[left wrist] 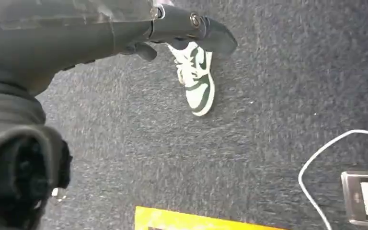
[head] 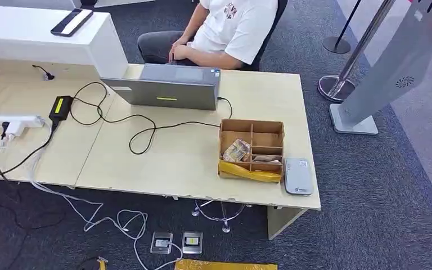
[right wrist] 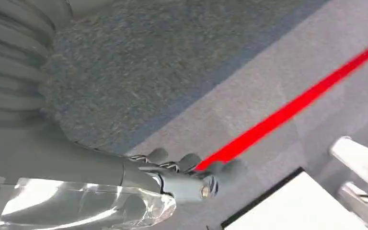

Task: Pass the card to the sensor for recognition and then transmit it.

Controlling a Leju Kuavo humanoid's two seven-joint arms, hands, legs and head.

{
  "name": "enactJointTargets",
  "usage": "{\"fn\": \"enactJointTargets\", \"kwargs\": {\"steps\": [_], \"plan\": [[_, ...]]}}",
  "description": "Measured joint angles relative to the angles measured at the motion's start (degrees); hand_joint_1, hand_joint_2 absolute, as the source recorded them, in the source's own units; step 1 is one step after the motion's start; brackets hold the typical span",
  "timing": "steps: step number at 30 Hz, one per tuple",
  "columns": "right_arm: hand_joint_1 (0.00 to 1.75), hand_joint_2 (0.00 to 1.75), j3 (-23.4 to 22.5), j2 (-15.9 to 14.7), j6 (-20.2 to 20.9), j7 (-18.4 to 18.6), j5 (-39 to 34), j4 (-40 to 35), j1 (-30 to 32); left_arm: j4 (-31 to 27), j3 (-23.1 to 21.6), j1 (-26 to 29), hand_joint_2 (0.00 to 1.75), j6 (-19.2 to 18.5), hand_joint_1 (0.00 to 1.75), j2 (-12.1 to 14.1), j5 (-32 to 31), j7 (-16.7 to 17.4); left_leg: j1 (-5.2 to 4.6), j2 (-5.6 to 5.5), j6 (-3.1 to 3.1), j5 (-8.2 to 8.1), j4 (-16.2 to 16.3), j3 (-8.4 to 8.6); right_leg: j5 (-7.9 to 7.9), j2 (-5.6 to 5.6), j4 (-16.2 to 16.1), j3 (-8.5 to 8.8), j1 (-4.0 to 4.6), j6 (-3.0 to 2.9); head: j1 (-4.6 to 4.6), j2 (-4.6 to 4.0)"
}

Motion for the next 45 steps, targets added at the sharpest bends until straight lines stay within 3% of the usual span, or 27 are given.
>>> {"fn": "enactJointTargets", "kwargs": {"steps": [6, 11, 14, 18, 25, 35, 45], "plan": [[0.00, 1.75, 0.90, 1.36, -0.77, 1.05, -3.78, 0.44, 10.63, 0.00, -0.02, 0.01, 0.00, 0.20, 0.00, -0.55, 0.00, -0.04, 0.22, -0.10, -0.20, -0.17, -0.01, -0.02, -0.12, -0.08, -0.06, 0.15, 0.23, -0.13, 0.02, 0.00], [0.00, 1.75, 1.66, 3.13, -0.07, 3.18, -3.72, 1.05, 15.86, 0.00, 0.00, -0.08, 0.00, 0.55, 0.00, -0.70, 0.04, -0.04, 0.29, 0.03, -0.25, -0.21, -0.02, 0.03, -0.17, 0.03, -0.05, 0.08, 0.30, -0.21, 0.05, 0.00], [0.00, 1.75, 2.10, 5.53, -0.55, 5.95, -3.11, 1.35, 20.69, 0.00, 0.00, -0.07, 0.00, 0.66, 0.00, -1.00, 0.09, 0.57, 0.41, -0.07, -0.29, -0.23, -0.03, 0.05, -0.25, -0.07, -0.06, 0.16, 0.42, -0.33, 0.07, 0.00], [0.00, 1.75, 2.43, 8.81, -1.86, 6.14, -3.33, 2.10, 26.55, 0.00, 0.00, -0.03, 0.00, 0.72, 0.00, -1.29, 0.09, 0.81, 0.38, -0.11, -0.34, -0.26, -0.03, 0.04, -0.26, -0.15, -0.02, 0.13, 0.38, -0.35, 0.02, 0.00], [0.00, 1.75, 3.15, 11.10, -1.44, 8.20, -2.03, 2.71, 29.72, 0.00, 0.00, -0.08, 0.00, 0.72, 0.00, -1.53, -0.02, 0.92, 0.40, 0.27, -0.45, -0.33, -0.03, 0.20, -0.28, 0.30, -0.03, 0.10, 0.40, -0.38, 0.05, 0.00], [0.00, 1.75, 3.30, 16.26, -0.55, 11.54, -2.69, 4.17, 40.89, 0.00, -0.02, 0.01, 0.00, 0.33, 0.00, -1.79, -1.18, 1.03, 0.46, 0.37, -0.63, -0.51, -0.06, 0.23, -0.39, 0.34, -0.02, 0.13, 0.46, -0.53, 0.05, 0.00], [0.00, 1.75, 3.30, 20.74, 0.04, 11.15, -2.12, 4.92, 42.46, 0.00, -0.04, -0.02, 0.00, 0.07, 0.00, -1.62, -1.60, 1.33, 0.48, 0.52, -0.65, -0.52, -0.06, 0.35, -0.38, 0.58, -0.01, 0.15, 0.47, -0.53, 0.05, 0.00]]}}
